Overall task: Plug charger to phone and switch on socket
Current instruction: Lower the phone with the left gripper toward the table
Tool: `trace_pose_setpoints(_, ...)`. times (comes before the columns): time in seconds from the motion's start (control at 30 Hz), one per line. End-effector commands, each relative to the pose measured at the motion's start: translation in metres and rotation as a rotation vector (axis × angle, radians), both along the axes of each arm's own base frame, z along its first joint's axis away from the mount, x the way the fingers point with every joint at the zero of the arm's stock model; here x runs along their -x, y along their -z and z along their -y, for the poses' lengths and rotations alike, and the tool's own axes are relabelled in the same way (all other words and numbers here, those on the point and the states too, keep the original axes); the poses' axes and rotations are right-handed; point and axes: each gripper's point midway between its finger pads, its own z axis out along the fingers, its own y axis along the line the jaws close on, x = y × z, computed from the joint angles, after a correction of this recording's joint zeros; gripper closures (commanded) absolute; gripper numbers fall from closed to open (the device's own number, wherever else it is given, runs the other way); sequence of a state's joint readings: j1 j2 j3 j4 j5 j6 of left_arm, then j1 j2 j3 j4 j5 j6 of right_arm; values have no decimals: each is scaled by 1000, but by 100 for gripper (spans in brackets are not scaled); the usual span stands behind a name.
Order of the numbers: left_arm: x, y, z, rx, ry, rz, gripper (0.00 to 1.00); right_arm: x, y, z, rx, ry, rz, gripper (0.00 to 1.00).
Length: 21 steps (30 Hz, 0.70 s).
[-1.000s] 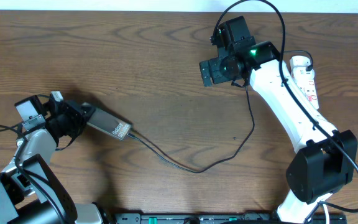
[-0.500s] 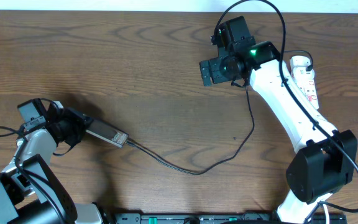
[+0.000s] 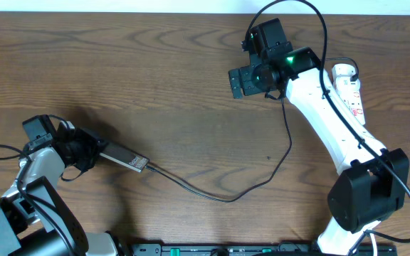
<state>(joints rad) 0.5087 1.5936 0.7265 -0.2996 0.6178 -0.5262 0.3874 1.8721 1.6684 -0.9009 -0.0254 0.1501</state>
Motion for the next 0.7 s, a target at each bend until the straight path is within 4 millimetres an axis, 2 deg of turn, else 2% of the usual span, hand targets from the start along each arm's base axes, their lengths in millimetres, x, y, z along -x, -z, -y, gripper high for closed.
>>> trace_pose_setpoints(0.0,13,11,-9,-68,-21,-55,93,-1,-17,-1,-8,13,40,1)
trace_pose_setpoints(0.43,26,22,-1,-49,-19,-92,93,-1,-17,-1,-9,11,40,1)
trace_pose_setpoints(0.67,38,33,-10,-118,-37,-155,93,0,-17,-2,-9,9,40,1)
